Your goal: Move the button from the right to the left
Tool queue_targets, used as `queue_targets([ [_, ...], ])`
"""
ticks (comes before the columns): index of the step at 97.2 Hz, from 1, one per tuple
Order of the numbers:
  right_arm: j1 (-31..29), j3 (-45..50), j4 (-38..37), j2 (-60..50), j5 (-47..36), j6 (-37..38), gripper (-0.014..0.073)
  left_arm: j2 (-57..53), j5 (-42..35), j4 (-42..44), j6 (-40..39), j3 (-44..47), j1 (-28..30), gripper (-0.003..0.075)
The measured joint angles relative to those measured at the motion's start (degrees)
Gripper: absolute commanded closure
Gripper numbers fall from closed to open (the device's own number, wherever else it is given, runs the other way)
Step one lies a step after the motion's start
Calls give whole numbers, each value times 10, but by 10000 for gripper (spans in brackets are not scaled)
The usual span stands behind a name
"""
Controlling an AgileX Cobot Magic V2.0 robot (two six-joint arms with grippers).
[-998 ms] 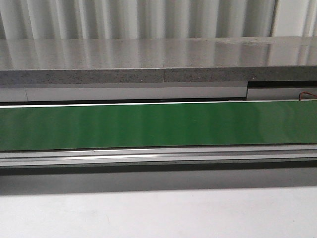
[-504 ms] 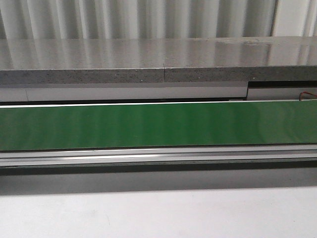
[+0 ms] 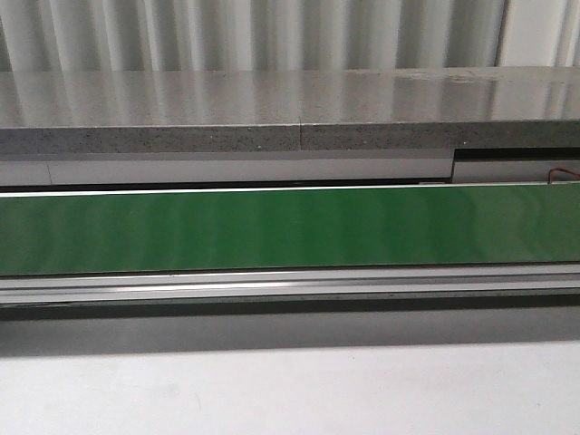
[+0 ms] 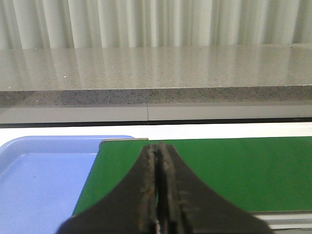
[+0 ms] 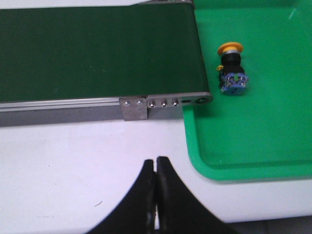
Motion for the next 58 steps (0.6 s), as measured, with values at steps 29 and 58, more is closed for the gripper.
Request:
queue_targets([
  [29, 1, -62, 0, 139, 21, -2, 176, 0, 0, 0, 0, 0, 0, 741],
  [58, 1, -100, 0, 239, 12, -2, 44, 0, 0, 0, 0, 0, 0, 741],
])
